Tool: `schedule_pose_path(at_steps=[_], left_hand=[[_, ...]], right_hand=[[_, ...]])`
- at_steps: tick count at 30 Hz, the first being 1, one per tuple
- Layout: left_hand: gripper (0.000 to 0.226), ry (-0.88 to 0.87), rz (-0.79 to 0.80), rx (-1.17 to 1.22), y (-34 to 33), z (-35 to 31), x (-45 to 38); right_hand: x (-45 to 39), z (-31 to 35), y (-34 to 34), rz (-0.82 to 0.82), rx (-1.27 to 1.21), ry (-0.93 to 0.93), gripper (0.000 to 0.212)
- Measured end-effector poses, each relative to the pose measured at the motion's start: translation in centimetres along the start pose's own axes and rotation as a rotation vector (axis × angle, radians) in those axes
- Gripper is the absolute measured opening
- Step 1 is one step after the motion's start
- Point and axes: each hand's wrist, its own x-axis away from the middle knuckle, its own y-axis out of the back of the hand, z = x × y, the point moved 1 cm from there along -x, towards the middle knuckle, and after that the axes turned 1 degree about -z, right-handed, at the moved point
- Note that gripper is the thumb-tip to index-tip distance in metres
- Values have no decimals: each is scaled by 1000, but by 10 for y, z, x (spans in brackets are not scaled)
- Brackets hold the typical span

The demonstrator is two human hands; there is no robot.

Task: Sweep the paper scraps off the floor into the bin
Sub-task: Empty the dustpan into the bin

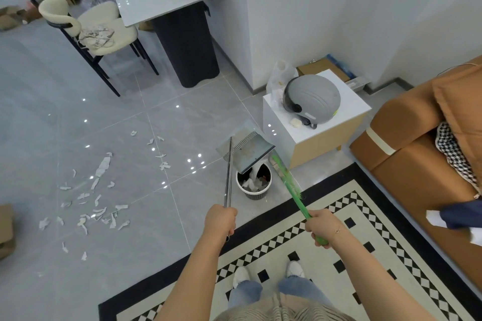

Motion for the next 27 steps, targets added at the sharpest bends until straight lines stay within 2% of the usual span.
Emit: schedule_pose_path(at_steps=[6, 10, 16, 23, 27], left_hand=[[26, 60, 69, 149, 3, -7, -1], [28, 152, 73, 206, 7, -12, -4], [32, 149, 89, 355, 12, -15, 7], [23, 199, 85, 683, 32, -12, 21], [22, 202, 69, 829, 43, 0, 32]], right_hand=[[4, -1, 1, 28, 10, 6, 54], [3, 2, -1, 17, -8, 2, 54], [3, 19, 5, 39, 21, 23, 48], [7, 57, -1, 78, -291, -58, 21], [2, 61, -14, 74, -336, 44, 10]])
